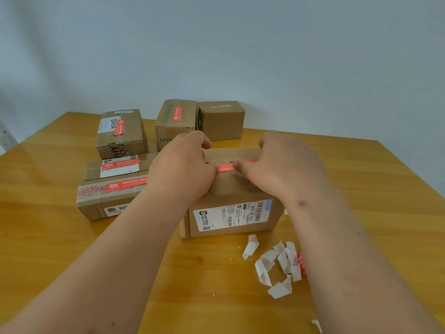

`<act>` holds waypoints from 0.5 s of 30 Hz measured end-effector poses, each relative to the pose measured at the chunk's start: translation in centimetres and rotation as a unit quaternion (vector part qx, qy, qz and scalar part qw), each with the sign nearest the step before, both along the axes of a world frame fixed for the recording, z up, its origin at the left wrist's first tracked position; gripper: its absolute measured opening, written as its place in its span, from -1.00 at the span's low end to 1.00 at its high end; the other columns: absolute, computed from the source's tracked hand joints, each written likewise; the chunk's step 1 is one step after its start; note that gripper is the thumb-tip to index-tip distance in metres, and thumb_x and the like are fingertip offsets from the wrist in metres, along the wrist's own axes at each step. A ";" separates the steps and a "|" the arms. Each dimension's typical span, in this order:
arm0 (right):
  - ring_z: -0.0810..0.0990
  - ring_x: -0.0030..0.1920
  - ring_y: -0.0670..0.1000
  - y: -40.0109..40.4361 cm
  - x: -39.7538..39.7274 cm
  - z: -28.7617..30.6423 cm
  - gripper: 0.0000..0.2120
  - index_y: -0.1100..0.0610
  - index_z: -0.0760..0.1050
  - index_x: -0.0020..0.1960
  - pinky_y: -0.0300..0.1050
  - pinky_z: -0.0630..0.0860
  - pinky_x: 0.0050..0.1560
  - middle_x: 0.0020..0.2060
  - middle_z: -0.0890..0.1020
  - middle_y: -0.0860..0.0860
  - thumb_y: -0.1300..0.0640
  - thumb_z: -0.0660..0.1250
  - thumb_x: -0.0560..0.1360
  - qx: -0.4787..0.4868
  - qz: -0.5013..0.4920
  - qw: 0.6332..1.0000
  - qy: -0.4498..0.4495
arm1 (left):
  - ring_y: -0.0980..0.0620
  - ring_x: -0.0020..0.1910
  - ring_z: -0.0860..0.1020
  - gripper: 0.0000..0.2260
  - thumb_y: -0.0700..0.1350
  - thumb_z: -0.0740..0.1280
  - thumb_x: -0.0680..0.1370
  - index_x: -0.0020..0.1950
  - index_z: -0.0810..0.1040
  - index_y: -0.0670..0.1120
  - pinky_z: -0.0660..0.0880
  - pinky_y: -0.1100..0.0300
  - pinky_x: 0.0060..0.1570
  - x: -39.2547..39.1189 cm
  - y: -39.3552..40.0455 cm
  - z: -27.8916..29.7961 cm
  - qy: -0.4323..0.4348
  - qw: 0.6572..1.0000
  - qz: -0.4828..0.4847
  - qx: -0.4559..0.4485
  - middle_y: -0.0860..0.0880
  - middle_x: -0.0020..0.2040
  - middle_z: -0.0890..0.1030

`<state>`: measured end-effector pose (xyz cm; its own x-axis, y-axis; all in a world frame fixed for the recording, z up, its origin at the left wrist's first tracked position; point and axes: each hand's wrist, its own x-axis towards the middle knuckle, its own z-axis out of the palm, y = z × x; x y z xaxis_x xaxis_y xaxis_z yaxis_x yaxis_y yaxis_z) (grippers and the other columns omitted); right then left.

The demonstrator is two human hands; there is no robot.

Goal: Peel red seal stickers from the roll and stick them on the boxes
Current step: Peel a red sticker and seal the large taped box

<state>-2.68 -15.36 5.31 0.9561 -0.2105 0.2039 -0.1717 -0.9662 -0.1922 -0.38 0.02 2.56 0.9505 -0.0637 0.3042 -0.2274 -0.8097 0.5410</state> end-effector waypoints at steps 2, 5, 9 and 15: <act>0.46 -0.12 0.00 -0.7 -0.1 0.1 -0.66 -0.01 0.43 0.07 -0.08 0.45 -0.15 -0.14 0.49 -0.08 -0.25 0.24 0.48 0.039 -0.004 0.999 -0.024 | 0.12 -0.11 0.48 -0.70 0.00 0.40 0.51 0.22 0.50 0.08 0.39 0.20 -0.21 0.2 0.1 -0.1 0.011 1.000 -0.006 -0.010 0.14 -0.08 0.51; 0.53 -0.12 0.02 -1.5 0.3 -0.3 -0.75 0.00 0.52 -0.01 -0.08 0.46 -0.16 -0.13 0.58 -0.06 -0.14 0.19 0.54 0.085 0.000 0.996 -0.039 | 0.12 -0.13 0.51 -0.75 -0.07 0.35 0.53 0.21 0.50 0.09 0.52 0.14 -0.16 0.1 0.1 -0.2 0.017 1.000 -0.011 -0.004 0.13 -0.08 0.54; 0.52 -0.09 -0.02 -1.4 1.1 -1.5 -0.74 -0.03 0.50 -0.04 -0.06 0.50 -0.11 -0.12 0.56 -0.09 -0.20 0.24 0.50 0.125 0.013 0.991 -0.045 | 0.03 -0.04 0.53 -0.78 -0.02 0.29 0.58 0.22 0.51 0.06 0.56 0.01 0.00 -0.2 -0.6 -0.1 -0.009 0.999 -0.008 0.039 0.05 0.09 0.53; 0.48 0.10 0.06 -2.0 2.0 -2.5 -0.89 -0.04 0.48 -0.01 -0.08 0.46 -0.02 0.00 0.51 -0.04 -0.02 0.30 0.48 0.138 0.008 0.989 -0.053 | 0.00 -0.01 0.52 -0.79 -0.06 0.27 0.59 0.22 0.51 0.07 0.55 -0.02 0.01 0.3 -0.9 0.2 0.021 0.998 0.002 0.064 0.05 0.11 0.52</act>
